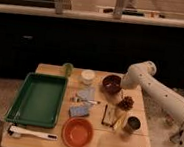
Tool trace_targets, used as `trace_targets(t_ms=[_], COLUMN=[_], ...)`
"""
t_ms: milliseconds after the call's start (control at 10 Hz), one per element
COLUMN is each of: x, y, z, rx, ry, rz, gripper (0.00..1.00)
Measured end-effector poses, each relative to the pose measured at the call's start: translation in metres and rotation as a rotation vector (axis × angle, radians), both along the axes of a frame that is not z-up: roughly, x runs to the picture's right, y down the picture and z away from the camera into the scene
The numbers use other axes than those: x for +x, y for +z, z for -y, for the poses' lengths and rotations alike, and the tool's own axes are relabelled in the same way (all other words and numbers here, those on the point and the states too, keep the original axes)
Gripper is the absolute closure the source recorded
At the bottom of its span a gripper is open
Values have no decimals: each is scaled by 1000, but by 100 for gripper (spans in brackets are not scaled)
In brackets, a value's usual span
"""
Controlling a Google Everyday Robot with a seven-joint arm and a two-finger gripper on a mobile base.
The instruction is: Stack bowls into tray
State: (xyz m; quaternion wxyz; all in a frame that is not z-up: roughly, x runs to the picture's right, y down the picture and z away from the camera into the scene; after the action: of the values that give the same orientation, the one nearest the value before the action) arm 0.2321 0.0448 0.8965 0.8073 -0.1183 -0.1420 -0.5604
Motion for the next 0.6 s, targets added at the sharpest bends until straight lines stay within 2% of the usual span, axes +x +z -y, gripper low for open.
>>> trace_targets(t_ms=[300, 600], x=[-7, -19], y=[-11, -32], z=[1, 10], rx=[7, 9], ry=[-7, -12], rz=[56, 132], gripper=[100, 100])
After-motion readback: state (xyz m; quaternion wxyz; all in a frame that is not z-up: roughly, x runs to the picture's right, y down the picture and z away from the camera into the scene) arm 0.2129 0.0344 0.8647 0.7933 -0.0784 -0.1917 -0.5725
